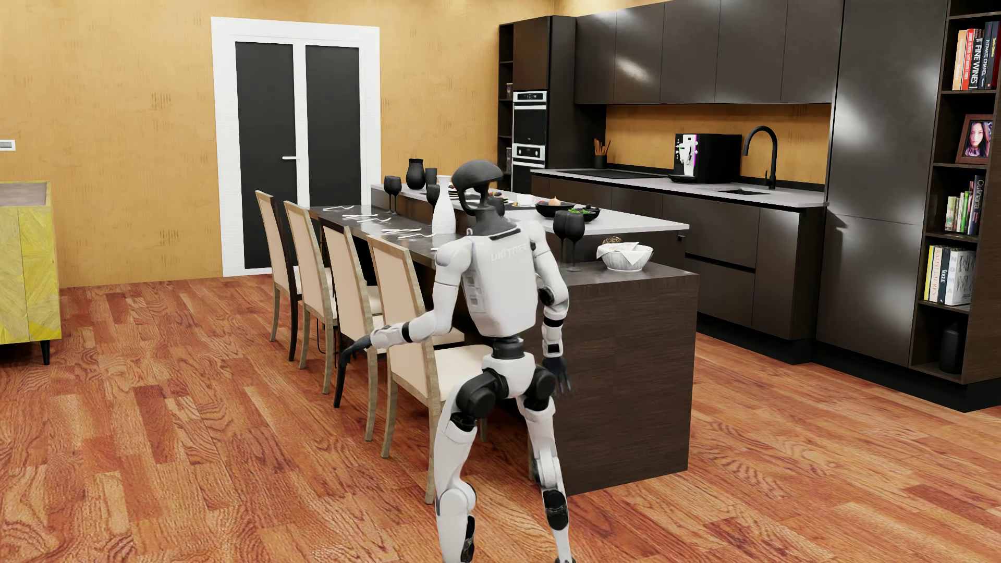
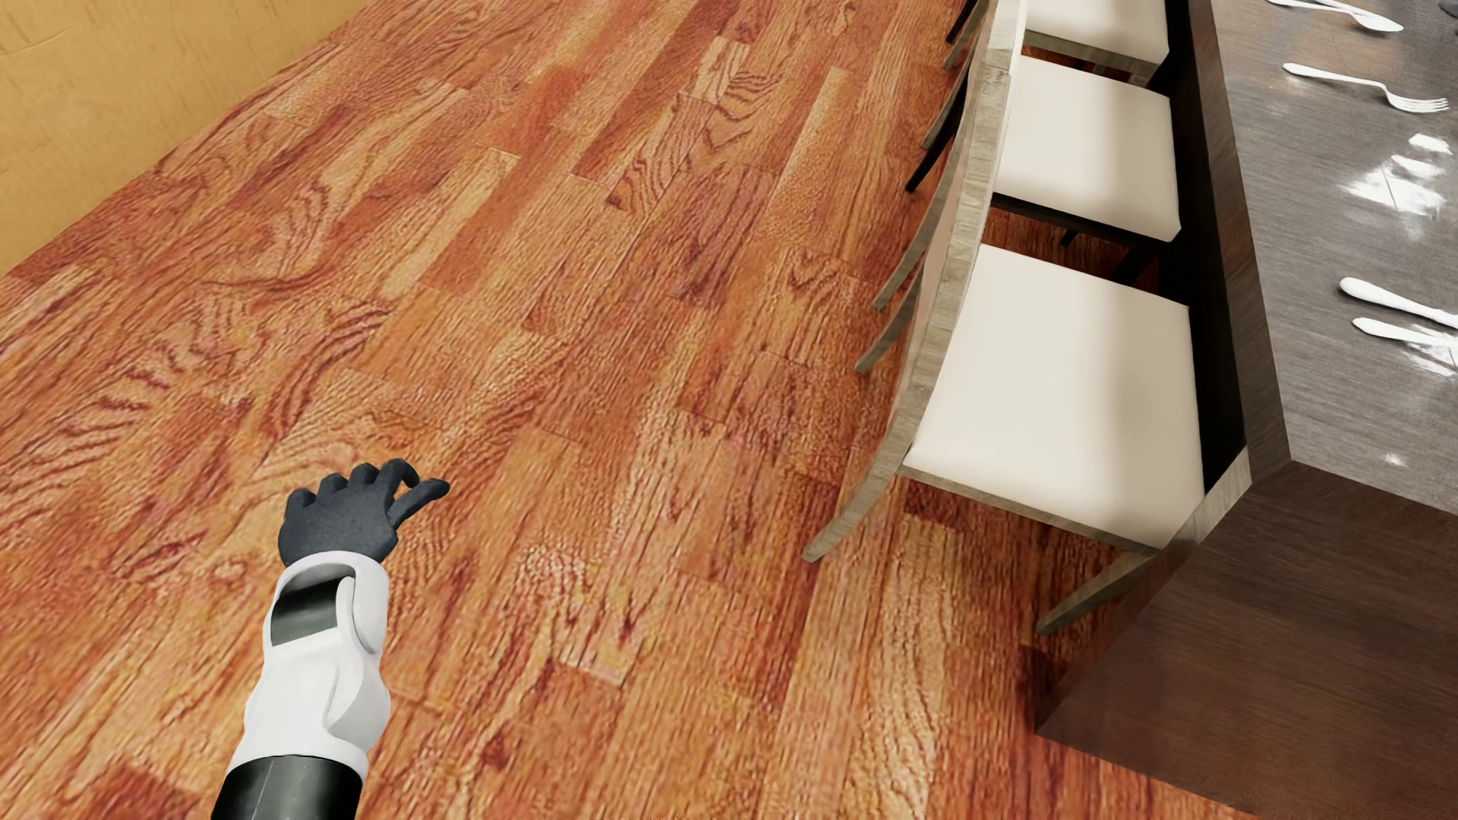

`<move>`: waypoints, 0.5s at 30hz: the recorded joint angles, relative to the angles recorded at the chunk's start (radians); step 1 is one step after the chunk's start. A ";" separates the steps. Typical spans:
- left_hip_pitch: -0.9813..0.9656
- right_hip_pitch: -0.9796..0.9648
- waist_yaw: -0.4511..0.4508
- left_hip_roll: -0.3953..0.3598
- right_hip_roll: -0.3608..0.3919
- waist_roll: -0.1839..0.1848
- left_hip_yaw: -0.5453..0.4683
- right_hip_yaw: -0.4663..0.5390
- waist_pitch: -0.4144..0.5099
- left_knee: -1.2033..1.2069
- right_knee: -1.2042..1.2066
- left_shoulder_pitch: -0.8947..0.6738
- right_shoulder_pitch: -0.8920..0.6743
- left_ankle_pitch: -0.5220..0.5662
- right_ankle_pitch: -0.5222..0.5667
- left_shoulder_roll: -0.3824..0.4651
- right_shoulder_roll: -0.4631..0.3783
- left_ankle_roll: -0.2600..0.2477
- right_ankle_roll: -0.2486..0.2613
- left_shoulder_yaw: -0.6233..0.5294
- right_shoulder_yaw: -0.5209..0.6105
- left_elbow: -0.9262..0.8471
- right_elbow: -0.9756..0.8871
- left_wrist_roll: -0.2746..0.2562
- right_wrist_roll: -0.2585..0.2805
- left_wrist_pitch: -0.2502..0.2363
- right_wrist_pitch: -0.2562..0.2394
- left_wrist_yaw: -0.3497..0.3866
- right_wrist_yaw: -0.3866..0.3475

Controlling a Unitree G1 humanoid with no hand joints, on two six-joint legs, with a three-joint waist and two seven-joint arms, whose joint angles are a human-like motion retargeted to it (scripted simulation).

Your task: Walk towards the chair

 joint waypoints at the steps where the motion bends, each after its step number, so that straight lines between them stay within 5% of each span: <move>1: -0.004 -0.014 0.001 0.001 0.001 -0.004 0.020 0.018 0.000 0.005 -0.012 0.019 -0.019 -0.002 0.006 -0.029 -0.002 0.003 -0.004 -0.014 0.000 0.004 -0.032 -0.007 0.002 -0.014 0.007 -0.022 -0.045; 3: -0.030 -0.060 0.005 0.023 0.007 -0.008 0.048 0.037 0.005 0.036 0.004 0.059 -0.055 -0.006 0.005 -0.075 -0.007 0.001 -0.050 -0.059 0.015 0.014 -0.086 0.002 0.012 -0.033 -0.002 -0.051 -0.125; 5: -0.050 -0.136 -0.001 0.052 0.035 -0.002 0.059 0.175 0.014 0.059 0.083 0.100 -0.071 -0.005 -0.023 -0.109 -0.011 -0.006 -0.080 -0.150 0.028 0.037 -0.128 0.018 0.045 -0.054 -0.017 -0.054 -0.165; 8: -0.075 -0.256 -0.005 0.082 0.005 0.011 0.059 0.319 0.026 0.088 0.293 0.137 -0.041 0.003 -0.085 -0.161 -0.015 -0.027 -0.084 -0.263 0.054 0.116 -0.225 0.059 0.034 -0.083 -0.022 -0.066 -0.138; 11: -0.123 -0.337 -0.017 0.133 -0.083 0.033 0.024 0.407 0.042 0.198 0.434 0.202 -0.009 -0.021 -0.135 -0.235 0.019 -0.065 -0.131 -0.223 0.031 0.209 -0.320 0.052 -0.012 -0.006 -0.015 0.013 -0.175; 13: -0.157 -0.397 -0.025 0.185 -0.071 0.057 -0.011 0.584 0.057 0.304 0.488 0.270 -0.032 -0.051 -0.164 -0.264 0.022 -0.104 -0.131 -0.135 0.015 0.256 -0.353 -0.018 -0.033 0.047 -0.021 0.051 -0.213; 15: -0.166 -0.422 -0.031 0.231 0.016 0.078 -0.046 0.820 0.070 0.344 0.500 0.323 -0.073 -0.037 -0.198 -0.237 -0.006 -0.153 -0.120 -0.069 0.023 0.342 -0.379 -0.072 -0.035 0.084 -0.052 0.051 -0.220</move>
